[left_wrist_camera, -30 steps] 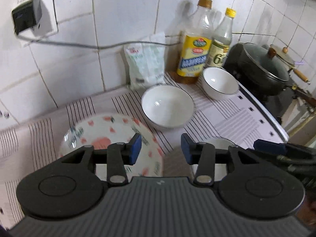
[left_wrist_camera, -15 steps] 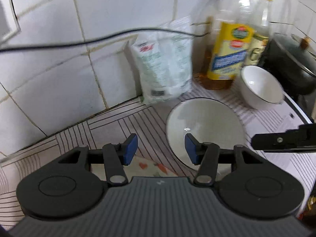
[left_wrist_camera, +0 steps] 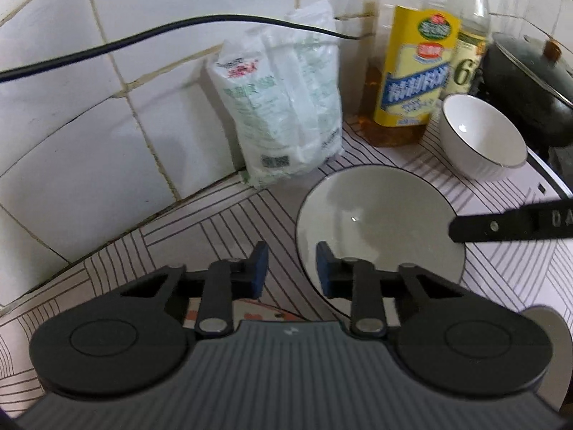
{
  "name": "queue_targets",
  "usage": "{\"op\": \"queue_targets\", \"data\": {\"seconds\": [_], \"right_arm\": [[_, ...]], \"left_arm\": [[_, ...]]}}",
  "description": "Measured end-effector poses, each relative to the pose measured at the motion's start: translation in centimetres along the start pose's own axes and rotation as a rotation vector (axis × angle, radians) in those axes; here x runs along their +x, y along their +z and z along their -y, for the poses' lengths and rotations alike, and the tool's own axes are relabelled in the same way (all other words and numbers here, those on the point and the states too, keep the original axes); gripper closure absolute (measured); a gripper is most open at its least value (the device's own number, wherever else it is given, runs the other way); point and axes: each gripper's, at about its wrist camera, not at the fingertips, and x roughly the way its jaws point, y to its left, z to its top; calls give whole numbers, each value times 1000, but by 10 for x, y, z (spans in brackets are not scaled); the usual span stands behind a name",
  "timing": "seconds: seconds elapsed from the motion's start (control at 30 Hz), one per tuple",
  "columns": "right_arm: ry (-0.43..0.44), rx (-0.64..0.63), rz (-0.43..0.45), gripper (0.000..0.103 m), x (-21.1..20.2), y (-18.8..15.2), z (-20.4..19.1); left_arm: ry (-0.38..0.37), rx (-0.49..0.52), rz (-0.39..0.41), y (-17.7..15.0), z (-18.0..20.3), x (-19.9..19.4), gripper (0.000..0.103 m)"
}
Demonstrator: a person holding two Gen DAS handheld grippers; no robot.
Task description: Organize plates and bowls
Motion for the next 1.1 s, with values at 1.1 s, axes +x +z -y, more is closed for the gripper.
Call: {"op": "queue_targets", "data": {"seconds": [1.1], "right_arm": [[135, 121, 4, 89, -43, -15, 7]], "left_arm": [[-29, -36, 122, 0, 30, -80, 91]]}}
